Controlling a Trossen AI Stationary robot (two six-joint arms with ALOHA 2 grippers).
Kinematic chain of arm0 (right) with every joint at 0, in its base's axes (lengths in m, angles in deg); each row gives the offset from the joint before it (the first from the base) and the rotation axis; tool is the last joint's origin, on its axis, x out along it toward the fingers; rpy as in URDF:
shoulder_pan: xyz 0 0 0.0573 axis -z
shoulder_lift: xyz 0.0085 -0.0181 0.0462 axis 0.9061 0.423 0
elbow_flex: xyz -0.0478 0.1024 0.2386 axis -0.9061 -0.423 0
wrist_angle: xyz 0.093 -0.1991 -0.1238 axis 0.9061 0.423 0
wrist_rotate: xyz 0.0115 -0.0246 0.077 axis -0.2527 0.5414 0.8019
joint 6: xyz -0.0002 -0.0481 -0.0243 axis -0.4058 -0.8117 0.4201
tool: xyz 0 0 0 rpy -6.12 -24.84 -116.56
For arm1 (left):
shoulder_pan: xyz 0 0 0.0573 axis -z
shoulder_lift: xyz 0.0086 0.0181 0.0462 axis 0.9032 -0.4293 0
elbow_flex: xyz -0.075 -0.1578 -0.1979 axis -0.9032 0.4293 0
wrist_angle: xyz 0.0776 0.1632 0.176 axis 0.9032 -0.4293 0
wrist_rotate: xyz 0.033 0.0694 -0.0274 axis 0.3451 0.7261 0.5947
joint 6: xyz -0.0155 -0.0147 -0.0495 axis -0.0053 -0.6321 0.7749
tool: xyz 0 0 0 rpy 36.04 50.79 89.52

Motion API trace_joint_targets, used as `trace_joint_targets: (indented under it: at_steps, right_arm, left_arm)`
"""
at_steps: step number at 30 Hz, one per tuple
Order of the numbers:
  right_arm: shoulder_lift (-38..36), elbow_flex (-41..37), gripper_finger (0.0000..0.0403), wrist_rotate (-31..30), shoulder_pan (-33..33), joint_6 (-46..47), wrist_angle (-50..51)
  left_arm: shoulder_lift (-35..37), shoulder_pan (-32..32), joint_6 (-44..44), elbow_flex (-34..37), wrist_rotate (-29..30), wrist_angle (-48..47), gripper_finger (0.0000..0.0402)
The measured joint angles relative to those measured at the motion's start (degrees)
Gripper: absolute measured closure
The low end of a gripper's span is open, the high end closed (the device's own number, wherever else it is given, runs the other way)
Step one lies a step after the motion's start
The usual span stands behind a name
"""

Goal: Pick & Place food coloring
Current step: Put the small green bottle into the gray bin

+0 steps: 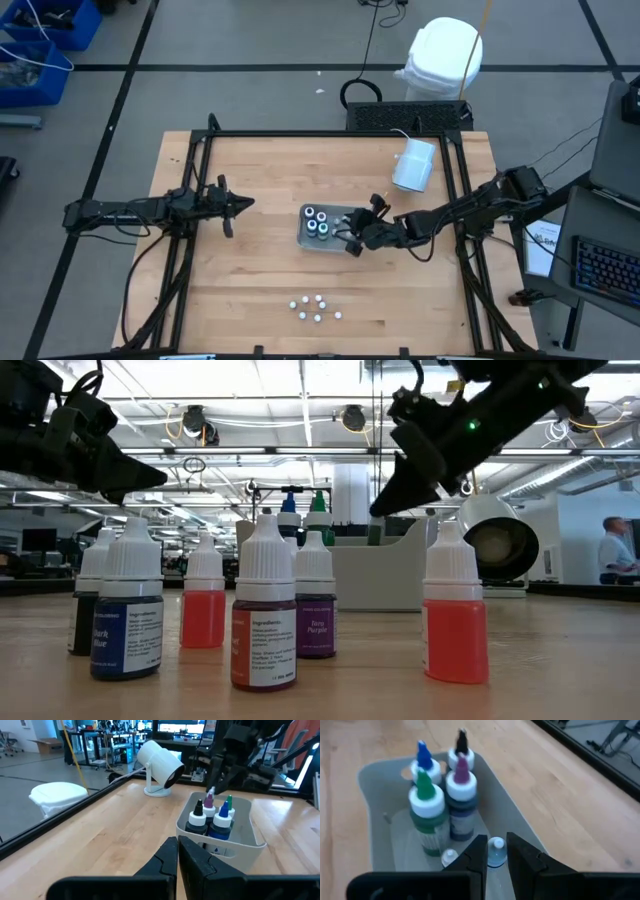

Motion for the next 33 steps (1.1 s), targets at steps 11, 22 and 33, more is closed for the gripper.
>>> trace_joint_targets:
  at_steps: [11, 22, 33]
  right_arm:
    - [6.84, 0.83, 0.0358, 4.38, 1.66, -0.41, -4.89]
    - [8.37, 1.46, 0.0358, 2.71, 2.04, 2.84, -2.75]
    - [8.96, 1.55, 0.0358, 4.24, 2.39, 2.31, -2.66]
  left_arm:
    - [-0.02, 0.00, -0.81, 0.00, 1.65, 1.29, 0.0382]
    - [-0.02, 0.00, -0.83, 0.00, 1.66, 1.26, 0.0382]
    - [-0.01, 0.00, -0.72, 0.00, 1.64, 1.32, 0.0382]
